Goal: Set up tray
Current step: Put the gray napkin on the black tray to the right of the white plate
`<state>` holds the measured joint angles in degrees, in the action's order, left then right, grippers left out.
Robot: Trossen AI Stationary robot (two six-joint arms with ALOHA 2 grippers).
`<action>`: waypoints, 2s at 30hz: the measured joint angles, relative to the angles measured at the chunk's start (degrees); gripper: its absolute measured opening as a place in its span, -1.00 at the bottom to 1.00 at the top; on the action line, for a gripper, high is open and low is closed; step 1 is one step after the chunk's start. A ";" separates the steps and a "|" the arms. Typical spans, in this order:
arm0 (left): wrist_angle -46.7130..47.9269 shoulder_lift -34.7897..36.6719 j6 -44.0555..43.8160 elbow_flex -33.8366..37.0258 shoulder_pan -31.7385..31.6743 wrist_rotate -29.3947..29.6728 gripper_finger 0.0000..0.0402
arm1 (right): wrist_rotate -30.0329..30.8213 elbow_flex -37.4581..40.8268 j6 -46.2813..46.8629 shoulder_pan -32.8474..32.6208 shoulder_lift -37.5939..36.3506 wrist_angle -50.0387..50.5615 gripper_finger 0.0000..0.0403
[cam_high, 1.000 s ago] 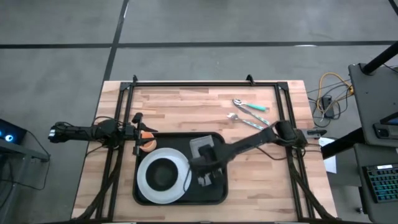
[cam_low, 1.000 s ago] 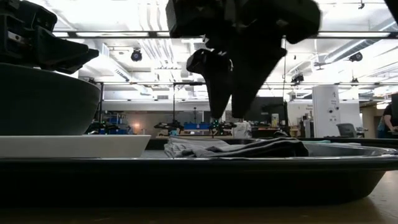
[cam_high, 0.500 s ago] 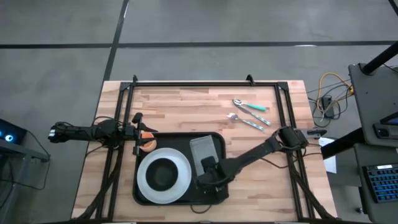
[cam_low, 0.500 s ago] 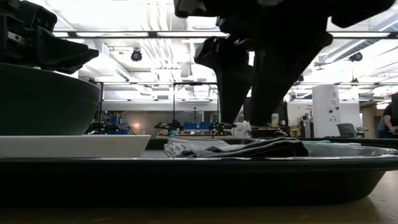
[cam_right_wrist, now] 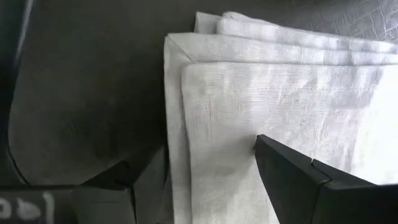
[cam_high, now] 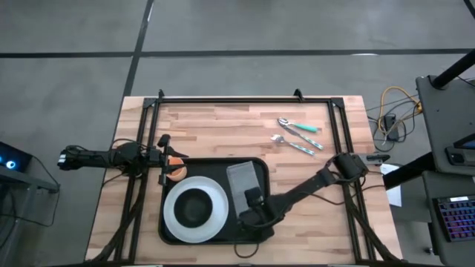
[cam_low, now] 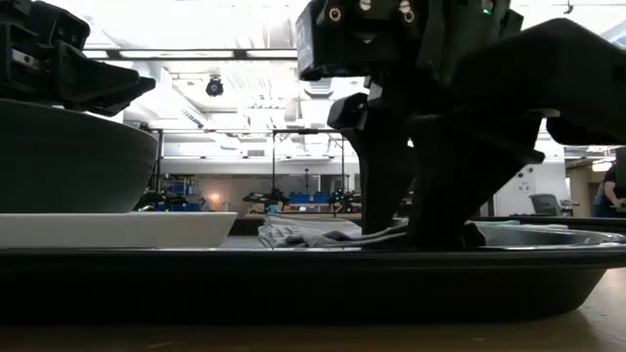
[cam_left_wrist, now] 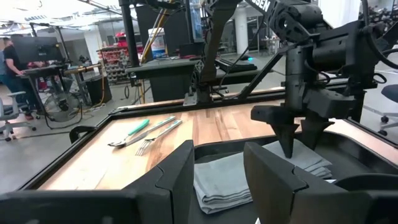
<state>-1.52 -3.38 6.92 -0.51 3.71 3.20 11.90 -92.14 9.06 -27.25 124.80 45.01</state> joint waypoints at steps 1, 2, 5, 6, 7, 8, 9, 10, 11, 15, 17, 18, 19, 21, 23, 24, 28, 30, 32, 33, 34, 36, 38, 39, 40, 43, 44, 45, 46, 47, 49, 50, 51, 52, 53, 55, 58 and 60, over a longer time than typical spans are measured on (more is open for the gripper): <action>0.00 0.00 0.00 0.00 0.00 0.00 -0.39 | 0.20 0.44 -0.06 0.00 -0.09 -0.80 0.12; 0.00 0.00 0.00 0.00 0.00 0.00 -0.39 | 0.32 0.61 -0.04 -0.04 -0.10 -1.08 0.12; 0.00 0.00 0.00 0.00 0.00 0.00 -0.39 | 0.19 0.79 0.76 0.00 -0.10 -1.25 0.07; 0.00 0.02 0.01 0.00 0.00 0.02 -0.39 | -0.13 0.79 1.21 0.00 -0.10 -1.24 0.02; 0.00 0.02 0.02 0.00 0.00 0.02 -0.39 | -0.88 0.78 1.36 0.00 -0.10 -1.27 -0.03; 0.00 0.02 0.02 0.00 0.01 0.02 -0.39 | -1.95 0.73 1.40 0.01 -0.10 -1.26 -0.10; 0.00 0.01 0.02 0.00 0.00 0.02 -0.39 | -3.13 0.63 1.41 0.05 -0.07 -1.26 -0.17; 0.00 0.01 0.02 0.00 0.00 0.02 -0.39 | -4.32 0.58 1.45 0.10 -0.07 -1.34 -0.27; 0.00 0.02 0.02 0.00 0.02 0.02 -0.39 | -5.11 0.53 1.51 0.11 -0.07 -1.39 -0.37; 0.00 0.02 0.02 0.00 0.00 0.02 -0.39 | -7.06 0.49 1.51 0.13 -0.05 -1.81 -0.79; 0.00 0.02 0.02 0.00 0.00 0.02 -0.39 | -7.74 0.44 2.21 0.21 -0.05 -2.04 -0.90; 0.00 0.02 0.02 0.00 0.01 0.03 -0.39 | -8.14 0.39 2.97 0.40 -0.05 -2.10 -0.91; 0.00 0.02 0.02 0.00 0.00 0.02 -0.39 | -9.05 0.12 3.81 0.62 -0.05 -1.94 -0.92; 0.00 0.02 0.03 0.00 0.00 0.04 -0.39 | -12.06 -0.53 4.99 1.08 -0.03 -1.99 -0.93; 0.00 0.02 0.03 0.00 0.02 0.04 -0.39 | -13.40 -1.25 5.31 1.17 0.01 -1.88 -0.93; 0.00 0.02 0.02 0.00 0.01 0.04 -0.39 | -14.12 -1.67 5.30 1.19 0.01 -1.90 -0.93; 0.00 0.02 0.02 0.00 0.02 0.04 -0.39 | -16.56 -3.16 4.21 1.17 0.01 -1.56 -0.93; 0.00 0.02 0.04 0.00 0.00 0.04 -0.39 | -17.16 -3.45 4.20 1.30 0.01 -1.55 -0.94; 0.00 0.02 0.04 0.00 0.00 0.04 -0.39 | -17.43 -3.54 4.47 1.41 0.01 -1.55 -0.94; 0.00 0.02 0.04 0.00 0.00 0.04 -0.39 | -18.00 -3.54 4.83 1.60 0.01 -1.53 -0.94; 0.00 0.02 0.04 0.00 0.01 0.04 -0.39 | -18.49 -3.60 5.71 1.76 0.01 -1.53 -0.94; 0.00 0.02 0.04 0.00 0.00 0.04 -0.39 | -19.56 -3.62 8.17 2.28 0.01 -1.95 -0.94; 0.00 0.02 0.04 0.00 0.00 0.04 -0.39 | -20.94 -3.59 10.37 2.93 0.01 -2.58 -0.94; 0.00 0.02 0.04 0.00 0.02 0.04 -0.39 | -21.29 -3.57 10.73 3.15 0.01 -3.13 -0.94; 0.00 0.02 0.04 0.00 0.00 0.04 -0.39 | -21.49 -3.56 10.81 3.27 0.01 -3.94 -0.94; 0.00 0.02 0.04 0.00 0.00 0.04 -0.39 | -21.82 -3.57 11.04 3.47 0.01 -5.90 -0.94; 0.00 0.02 0.04 0.00 0.00 0.04 -0.39 | -22.06 -3.58 11.26 3.48 0.01 -6.07 -0.94; 0.00 0.02 0.04 0.00 0.00 0.04 -0.39 | -22.09 -3.55 11.61 3.49 0.01 -6.27 -0.94; 0.00 0.02 0.04 0.00 0.00 0.06 -0.39 | -22.21 -3.47 11.98 3.48 0.01 -6.34 -0.94; 0.00 0.02 0.04 0.00 0.01 0.04 -0.39 | -22.23 -3.39 12.46 3.48 0.01 -6.33 -0.94; 0.00 0.02 0.04 0.00 0.00 0.04 -0.39 | -22.19 -3.33 13.25 3.53 0.01 -6.37 -0.94; 0.00 0.02 0.04 0.00 0.00 0.04 -0.39 | -22.16 -3.29 13.61 3.54 0.01 -6.38 -0.94; 0.00 0.02 0.05 0.00 0.01 0.04 -0.39 | -22.09 -3.27 13.80 3.54 0.01 -6.38 -0.94; 0.00 0.02 0.06 0.00 0.00 0.04 -0.39 | -22.05 -3.25 14.12 3.54 0.01 -6.38 -0.94; 0.00 0.02 0.04 0.00 0.00 0.04 -0.39 | -22.03 -3.25 14.42 3.54 0.01 -6.42 -0.94; 0.00 0.02 0.06 0.00 0.00 0.04 -0.39 | -22.03 -3.25 14.58 3.52 0.01 -6.42 -0.94; 0.00 0.02 0.05 0.00 0.02 0.04 -0.39 | -22.03 -3.25 14.58 3.52 0.01 -6.42 -0.91; 0.00 0.02 0.07 0.00 0.01 0.04 -0.39 | -22.03 -3.25 14.50 3.52 0.01 -6.42 -0.87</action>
<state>-1.52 -3.36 6.98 -0.51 3.71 3.25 -10.13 -95.39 23.56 -23.73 124.81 38.59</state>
